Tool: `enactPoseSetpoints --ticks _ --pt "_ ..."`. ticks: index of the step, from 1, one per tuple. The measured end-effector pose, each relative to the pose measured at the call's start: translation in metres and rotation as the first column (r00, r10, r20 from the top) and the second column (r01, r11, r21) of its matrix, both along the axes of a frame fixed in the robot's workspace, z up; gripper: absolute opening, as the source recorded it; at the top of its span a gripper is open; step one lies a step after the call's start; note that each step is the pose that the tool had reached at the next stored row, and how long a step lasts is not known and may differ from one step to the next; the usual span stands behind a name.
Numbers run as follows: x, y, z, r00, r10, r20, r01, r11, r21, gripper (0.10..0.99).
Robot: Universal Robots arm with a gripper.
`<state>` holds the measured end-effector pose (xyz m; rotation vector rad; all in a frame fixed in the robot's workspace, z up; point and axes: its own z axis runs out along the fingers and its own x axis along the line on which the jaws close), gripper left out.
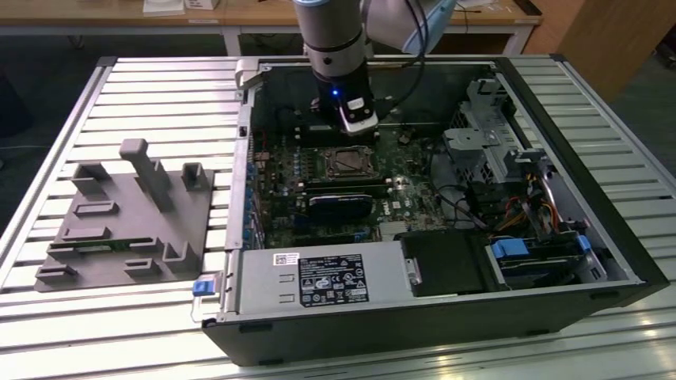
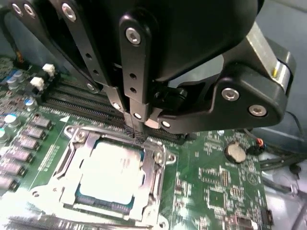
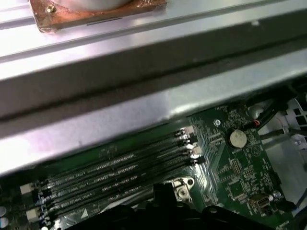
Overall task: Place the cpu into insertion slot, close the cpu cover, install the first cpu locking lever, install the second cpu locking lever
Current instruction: 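Install the first cpu locking lever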
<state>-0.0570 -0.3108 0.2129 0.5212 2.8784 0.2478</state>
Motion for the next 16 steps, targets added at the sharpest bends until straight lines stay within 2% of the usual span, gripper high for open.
enactPoseSetpoints --ticks 3,6,7,9,12,13,16 --pt "0.0 -0.0039 -0.0001 1.0 0.0 0.0 0.0 0.9998 -0.019 0.106" --pt "0.0 -0.007 0.0 1.0 0.0 -0.0008 0.0 0.999 -0.044 0.106" --pt "0.0002 -0.0075 0.0 1.0 0.0 -0.0024 0.0 0.9986 -0.053 0.106" --pt "0.0009 -0.0081 0.0 1.0 0.0 -0.0094 -0.001 0.9976 -0.069 0.106" --pt "0.0022 -0.0089 0.0 0.9996 -0.001 -0.0273 -0.001 0.9962 -0.088 0.106" --pt "0.0027 -0.0091 0.0 0.9993 -0.002 -0.0372 -0.002 0.9957 -0.093 0.106" --pt "0.0042 -0.0097 -0.0001 0.9971 -0.003 -0.0761 -0.005 0.9947 -0.103 0.106"
